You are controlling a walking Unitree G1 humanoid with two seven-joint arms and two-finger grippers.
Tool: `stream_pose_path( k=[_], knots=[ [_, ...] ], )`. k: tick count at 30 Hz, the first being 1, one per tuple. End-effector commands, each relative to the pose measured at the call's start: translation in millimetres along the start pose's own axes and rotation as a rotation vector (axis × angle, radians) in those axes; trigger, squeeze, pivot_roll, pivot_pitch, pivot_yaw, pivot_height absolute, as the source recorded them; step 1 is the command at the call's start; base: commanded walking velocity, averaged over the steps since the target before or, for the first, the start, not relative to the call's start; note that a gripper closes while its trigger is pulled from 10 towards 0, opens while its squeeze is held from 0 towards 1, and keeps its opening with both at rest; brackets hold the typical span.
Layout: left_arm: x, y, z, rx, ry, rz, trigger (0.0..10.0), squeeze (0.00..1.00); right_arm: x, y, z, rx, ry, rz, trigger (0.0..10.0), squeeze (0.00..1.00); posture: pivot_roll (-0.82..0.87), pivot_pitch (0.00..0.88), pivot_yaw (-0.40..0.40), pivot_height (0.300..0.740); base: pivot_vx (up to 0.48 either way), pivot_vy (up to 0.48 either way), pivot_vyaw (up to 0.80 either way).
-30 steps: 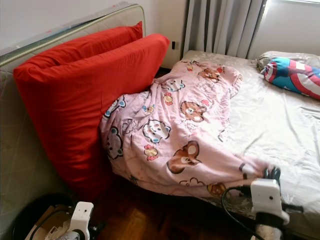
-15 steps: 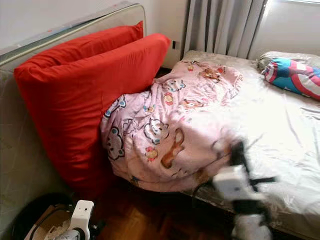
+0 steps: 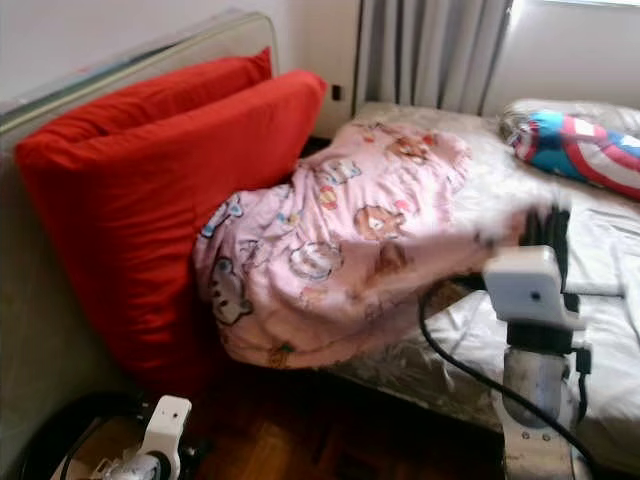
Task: Clean up the room
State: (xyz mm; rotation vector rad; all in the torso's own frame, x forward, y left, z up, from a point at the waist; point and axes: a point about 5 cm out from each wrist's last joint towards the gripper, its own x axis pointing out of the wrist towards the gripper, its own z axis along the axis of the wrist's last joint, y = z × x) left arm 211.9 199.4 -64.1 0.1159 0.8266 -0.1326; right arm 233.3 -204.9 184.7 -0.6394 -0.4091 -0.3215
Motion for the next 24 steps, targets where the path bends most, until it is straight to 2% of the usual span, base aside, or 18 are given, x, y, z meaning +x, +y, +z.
stream_pose_path(
  k=[1, 2, 3, 4, 5, 6, 7, 9, 15, 20, 22, 23, 24],
  knots=[
    [-0.3, -0.5, -1, 0.02, 0.002, -0.009, 10.0, 0.0, -59.5, 41.1, -85, 0.152, 0.622, 0.238, 10.0, 0.0, -0.07, 0.0, -0.012, 0.74, 0.0, 0.0, 0.0],
    [-0.2, -1.1, -1, 0.02, 0.002, -0.011, 10.0, 0.0, -90.6, 47.8, -108, 0.255, 0.837, 0.222, 10.0, 0.0, -0.07, 0.0, -0.016, 0.74, 0.0, 0.0, 0.0],
    [-0.1, -1.7, -1, 0.023, 0.002, -0.014, 10.0, 0.0, -117.2, 49.0, -123, 0.325, 1.0, 0.171, 10.0, 0.0, -0.06, 0.0, -0.016, 0.74, 0.0, 0.0, 0.0],
    [0.0, -2.0, -1, 0.024, 0.001, -0.016, 10.0, 0.0, -132.5, 47.9, -130, 0.357, 1.088, 0.124, 10.0, 0.0, -0.06, 0.0, -0.016, 0.74, 0.0, 0.0, 0.0],
    [-0.1, -2.1, -1, 0.028, 0.0, -0.018, 10.0, 0.0, -150.7, 49.2, -138, 0.343, 1.17, 0.137, 10.0, 0.0, -0.06, 0.0, -0.014, 0.74, 0.0, 0.0, 0.0],
    [-0.1, -2.1, -1, 0.028, 0.0, -0.018, 10.0, 0.0, -150.7, 49.2, -138, 0.343, 1.17, 0.137, 10.0, 0.0, -0.06, 0.0, -0.014, 0.74, 0.0, 0.0, 0.0],
    [-0.3, -1.7, -1, 0.031, 0.001, -0.019, 10.0, 0.0, -172.3, 48.9, -146, 0.302, 1.238, 0.163, 10.0, 0.0, -0.07, 0.0, -0.01, 0.74, 0.0, 0.0, 0.0],
    [-0.4, -1.3, -2, 0.033, 0.004, -0.019, 10.0, 0.0, -177.7, 46.6, -149, 0.271, 1.234, 0.162, 10.0, 0.0, -0.07, 0.0, -0.009, 0.74, 0.0, 0.0, 0.0],
    [-0.7, -0.1, -2, 0.042, 0.006, -0.019, 10.0, 0.0, -178.6, 41.1, -162, 0.208, 1.252, 0.128, 10.0, 0.0, -0.06, 0.0, -0.006, 0.74, 0.0, 0.0, 0.0],
    [-0.7, 1.0, -1, 0.05, 0.003, -0.013, 10.0, 0.0, -173.3, 38.5, -167, 0.185, 1.244, 0.09, 10.0, 0.0, -0.06, 0.0, -0.005, 0.74, 0.0, 0.0, 0.0],
    [-0.7, 1.1, -1, 0.052, 0.004, -0.013, 10.0, 0.0, -169.6, 38.6, -166, 0.184, 1.219, 0.085, 10.0, 0.0, -0.06, 0.0, -0.005, 0.74, 0.0, 0.0, 0.0],
    [-0.7, 1.3, -1, 0.055, 0.005, -0.013, 10.0, 0.0, -163.7, 41.3, -161, 0.18, 1.156, 0.108, 10.0, 0.0, -0.06, 0.0, -0.004, 0.74, 0.0, 0.0, 0.0],
    [-0.7, 1.3, -1, 0.056, 0.005, -0.014, 10.0, 0.0, -164.3, 44.9, -159, 0.174, 1.143, 0.14, 10.0, 0.0, -0.07, 0.0, -0.004, 0.74, 0.0, 0.0, 0.0]
  ],
)
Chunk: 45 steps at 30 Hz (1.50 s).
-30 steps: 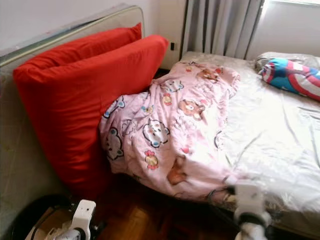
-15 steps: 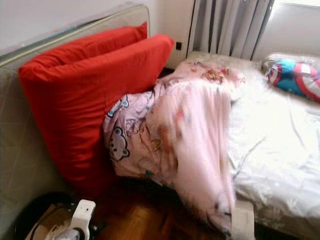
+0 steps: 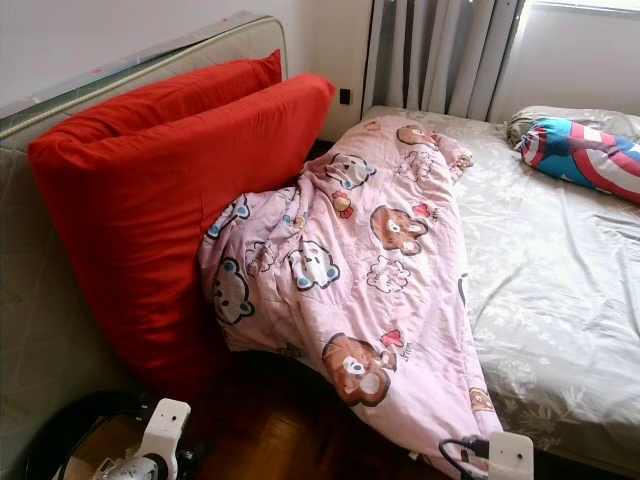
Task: Clean up the room
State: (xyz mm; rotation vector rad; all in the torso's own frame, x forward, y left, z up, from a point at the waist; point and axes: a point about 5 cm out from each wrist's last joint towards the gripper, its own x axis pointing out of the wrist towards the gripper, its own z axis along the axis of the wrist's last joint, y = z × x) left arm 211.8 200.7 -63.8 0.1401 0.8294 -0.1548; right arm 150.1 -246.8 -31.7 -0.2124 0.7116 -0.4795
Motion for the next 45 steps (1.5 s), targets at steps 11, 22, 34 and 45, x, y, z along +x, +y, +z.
stream_pose_path(
  k=[11, 22, 34, 45],
  knots=[
    [0.1, -1.5, 0, 0.026, -0.001, -0.005, 10.0, 0.0, -5.8, -0.4, -74, -0.042, 0.328, 0.048, 10.0, 0.0, -0.07, 0.0, -0.008, 0.74, 0.0, 0.0, 0.0],
    [0.1, -1.7, 0, 0.029, -0.002, -0.007, 10.0, 0.0, -0.5, -2.6, -88, -0.058, 0.414, 0.043, 10.0, 0.0, -0.06, 0.0, -0.007, 0.74, 0.0, 0.0, 0.0],
    [0.0, -0.7, 0, 0.034, -0.002, -0.007, 10.0, 0.0, 10.2, -15.4, -83, -0.057, 0.398, -0.023, 10.0, 0.0, -0.06, 0.0, -0.001, 0.74, 0.0, 0.0, 0.0],
    [-0.4, 0.5, 0, 0.039, -0.001, -0.006, 10.0, 0.0, 12.7, -12.3, -79, -0.043, 0.377, -0.029, 10.0, 1.0, -0.06, 0.0, 0.003, 0.74, 0.0, 0.0, 0.0]
  ],
)
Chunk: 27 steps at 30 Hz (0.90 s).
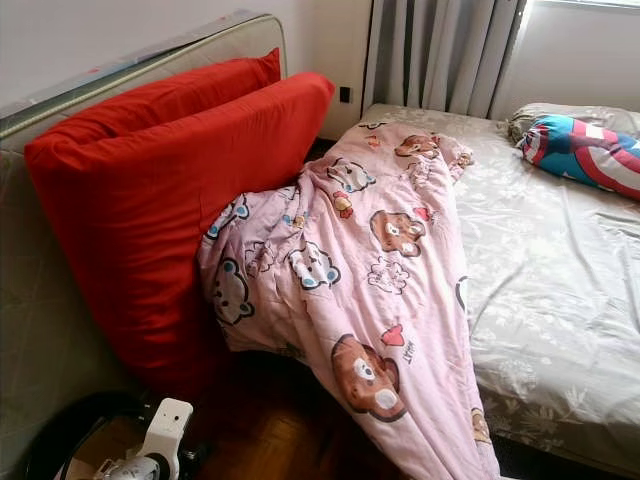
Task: Clean up the room
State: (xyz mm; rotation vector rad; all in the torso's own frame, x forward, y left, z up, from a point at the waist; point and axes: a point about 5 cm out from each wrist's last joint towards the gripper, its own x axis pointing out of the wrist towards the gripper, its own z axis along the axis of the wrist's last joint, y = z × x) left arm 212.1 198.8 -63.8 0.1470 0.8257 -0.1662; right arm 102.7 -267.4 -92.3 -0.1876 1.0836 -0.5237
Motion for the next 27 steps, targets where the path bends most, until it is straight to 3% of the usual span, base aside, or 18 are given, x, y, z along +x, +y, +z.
stream_pose_path(
  k=[1, 14, 15, 16, 22, 24, 25, 27],
  knots=[
    [-0.8, 2.2, -1, 0.028, 0.003, 0.001, 10.0, 0.0, -0.4, 1.3, -2, 0.016, 0.01, -0.005, 10.0, 1.0, -0.06, 0.0, 0.003, 0.74, 0.0, 0.0, 0.0],
    [-0.7, 2.2, -1, 0.027, 0.002, 0.002, 10.0, 0.0, 0.0, 9.0, 6, 0.049, -0.027, 0.038, 10.0, 1.0, -0.05, 0.0, 0.004, 0.74, 0.0, 0.0, 0.0],
    [-0.7, 2.3, -1, 0.026, 0.001, 0.002, 10.0, 0.0, -0.2, 14.2, 11, 0.079, -0.048, 0.086, 10.0, 0.24, -0.05, 0.0, 0.005, 0.74, 0.0, 0.0, 0.0],
    [-0.7, 2.4, -1, 0.026, 0.001, 0.003, 10.0, 0.0, -0.5, 17.4, 13, 0.083, -0.055, 0.111, 10.0, 0.0, -0.05, 0.0, 0.007, 0.74, 0.0, 0.0, 0.0],
    [-0.5, 2.4, 0, 0.03, 0.002, 0.001, 10.0, 0.0, -6.7, 50.4, 26, 0.019, -0.09, 0.32, 10.0, 0.0, -0.05, 0.0, 0.011, 0.74, 0.0, 0.0, 0.0],
    [-0.5, 2.4, 0, 0.028, 0.002, 0.003, 10.0, 0.0, -8.2, 56.4, 29, 0.054, -0.086, 0.361, 10.0, 0.0, -0.05, 0.0, 0.007, 0.74, 0.0, 0.0, 0.0],
    [-0.4, 2.4, 0, 0.023, 0.001, 0.006, 10.0, 0.0, -10.0, 63.0, 33, 0.125, -0.085, 0.4, 10.0, 0.0, -0.05, 0.0, 0.006, 0.74, 0.0, 0.0, 0.0],
    [-0.4, 2.6, 0, 0.019, 0.001, 0.007, 10.0, 0.0, -11.7, 69.1, 37, 0.134, -0.094, 0.421, 10.0, 0.0, -0.05, 0.0, 0.006, 0.74, 0.0, 0.0, 0.0]
  ],
)
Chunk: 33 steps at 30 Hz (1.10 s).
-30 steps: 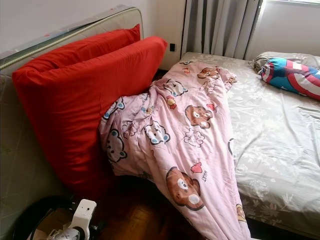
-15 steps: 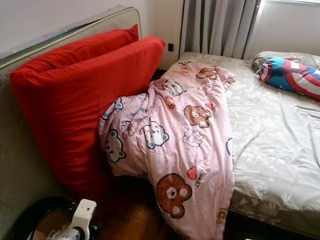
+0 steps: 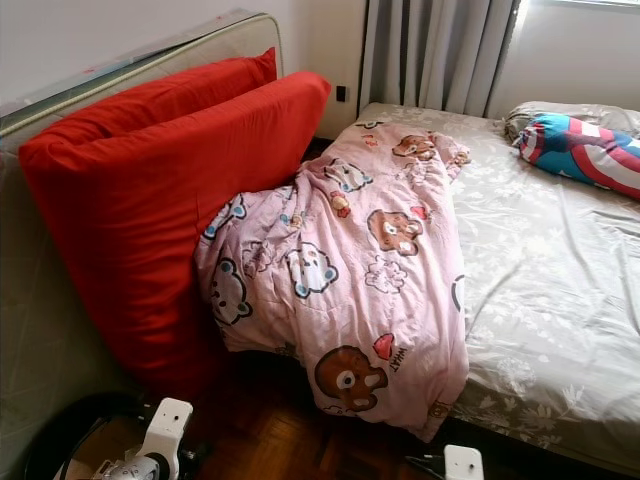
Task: Clean up the room
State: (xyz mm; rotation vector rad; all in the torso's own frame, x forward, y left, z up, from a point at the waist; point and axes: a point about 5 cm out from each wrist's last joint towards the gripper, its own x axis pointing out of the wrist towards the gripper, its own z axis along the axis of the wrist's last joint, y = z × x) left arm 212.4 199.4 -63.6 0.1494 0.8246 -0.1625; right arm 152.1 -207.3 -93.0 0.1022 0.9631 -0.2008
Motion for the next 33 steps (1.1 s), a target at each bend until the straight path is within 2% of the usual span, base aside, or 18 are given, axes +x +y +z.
stream_pose_path(
  k=[1, 5, 8, 11, 16, 27, 33],
  knots=[
    [-0.3, 1.9, 0, 0.018, 0.003, 0.004, 10.0, 0.0, 0.6, 3.7, 1, 0.013, -0.005, 0.014, 10.0, 0.0, -0.05, 0.0, 0.009, 0.74, 0.0, 0.0, 0.0],
    [0.1, 1.2, 0, -0.006, 0.006, 0.01, 10.0, 0.0, 1.4, 10.2, 2, 0.012, 0.001, 0.014, 10.0, 0.0, -0.04, 0.0, 0.01, 0.74, 0.0, 0.0, 0.0],
    [0.1, 0.4, -3, -0.07, 0.017, 0.029, 10.0, 0.0, 0.8, 13.0, -5, 0.046, 0.033, -0.017, 10.0, 0.0, -0.04, 0.0, 0.004, 0.74, 0.0, 0.0, 0.0],
    [0.1, -0.3, -3, -0.082, 0.021, 0.025, 10.0, 0.0, 0.7, 14.1, -5, 0.051, 0.031, -0.01, 10.0, 0.0, -0.03, 0.0, 0.004, 0.74, 0.0, 0.0, 0.0],
    [0.0, -1.4, -6, -0.148, 0.034, 0.032, 10.0, 0.0, -0.6, 17.3, -11, 0.058, 0.04, 0.027, 10.0, 0.0, -0.04, 0.0, 0.005, 0.74, 0.0, 0.0, 0.0],
    [0.2, -3.7, -10, -0.178, 0.068, 0.018, 10.0, 0.0, -1.8, 19.8, -15, 0.048, 0.044, 0.046, 10.0, 0.0, -0.05, 0.0, 0.003, 0.74, 0.0, 0.0, 0.0],
    [-0.1, -4.8, -13, -0.217, 0.093, 0.02, 10.0, 0.0, -1.4, 17.4, -11, 0.08, 0.02, 0.046, 10.0, 0.0, -0.04, 0.0, 0.003, 0.74, 0.0, 0.0, 0.0]
  ],
)
